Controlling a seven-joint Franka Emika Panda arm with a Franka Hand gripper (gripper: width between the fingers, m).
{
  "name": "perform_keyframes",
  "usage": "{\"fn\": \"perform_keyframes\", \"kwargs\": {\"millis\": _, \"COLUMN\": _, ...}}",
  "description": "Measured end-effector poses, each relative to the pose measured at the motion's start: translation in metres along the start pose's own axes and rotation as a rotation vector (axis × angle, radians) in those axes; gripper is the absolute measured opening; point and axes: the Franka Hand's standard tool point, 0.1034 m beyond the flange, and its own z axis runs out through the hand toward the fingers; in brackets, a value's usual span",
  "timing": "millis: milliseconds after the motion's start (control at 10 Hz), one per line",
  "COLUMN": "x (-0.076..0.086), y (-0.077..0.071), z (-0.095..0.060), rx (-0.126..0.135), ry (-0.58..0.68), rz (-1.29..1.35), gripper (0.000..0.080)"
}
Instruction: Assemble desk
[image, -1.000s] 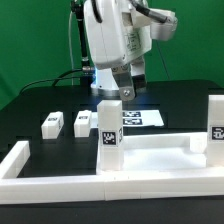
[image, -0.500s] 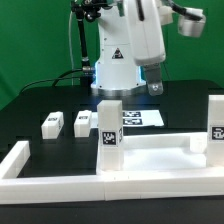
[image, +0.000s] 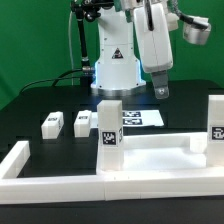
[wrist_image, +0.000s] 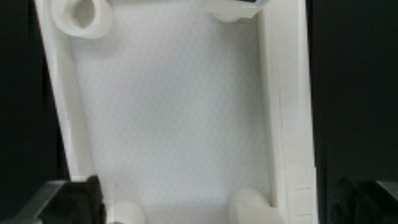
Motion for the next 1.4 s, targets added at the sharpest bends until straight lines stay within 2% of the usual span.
{"fn": "perform_keyframes", "kwargs": {"millis": 100, "x": -0.003, "y": 0.001, "z": 0.000, "rx": 0.001, "ry": -0.002, "rz": -0.005, "gripper": 0.0649}}
{"fn": "perform_keyframes", "kwargs": {"millis": 200, "x": 0.000, "y": 0.012, "z": 0.001, "rx": 0.004, "ry": -0.001, "rz": -0.040, "gripper": 0.0649}}
{"fn": "perform_keyframes", "kwargs": {"millis": 300, "x": 0.005, "y": 0.035, "z": 0.008, "rx": 0.012, "ry": 0.009, "rz": -0.048, "gripper": 0.0649}}
{"fn": "perform_keyframes", "kwargs": {"millis": 400, "x": 0.008, "y": 0.058, "z": 0.023, "rx": 0.001, "ry": 0.025, "rz": -0.049, "gripper": 0.0649}}
{"fn": "perform_keyframes", "kwargs": {"millis": 500, "x": 0.007, "y": 0.075, "z": 0.041, "rx": -0.014, "ry": 0.046, "rz": -0.059, "gripper": 0.0649}}
{"fn": "perform_keyframes", "kwargs": {"millis": 600, "x": 0.004, "y": 0.083, "z": 0.056, "rx": -0.037, "ry": 0.058, "rz": -0.069, "gripper": 0.0649}}
{"fn": "perform_keyframes", "kwargs": {"millis": 800, "x": 0.005, "y": 0.094, "z": 0.086, "rx": -0.063, "ry": 0.094, "rz": -0.088, "gripper": 0.0649}}
{"fn": "perform_keyframes", "kwargs": {"millis": 900, "x": 0.008, "y": 0.096, "z": 0.097, "rx": -0.062, "ry": 0.111, "rz": -0.095, "gripper": 0.0649}}
{"fn": "perform_keyframes", "kwargs": {"millis": 1000, "x": 0.013, "y": 0.096, "z": 0.110, "rx": -0.028, "ry": 0.137, "rz": -0.112, "gripper": 0.0649}}
{"fn": "perform_keyframes", "kwargs": {"millis": 1200, "x": 0.019, "y": 0.099, "z": 0.119, "rx": -0.030, "ry": 0.154, "rz": -0.123, "gripper": 0.0649}}
{"fn": "perform_keyframes", "kwargs": {"millis": 1400, "x": 0.018, "y": 0.099, "z": 0.128, "rx": -0.038, "ry": 0.161, "rz": -0.129, "gripper": 0.0649}}
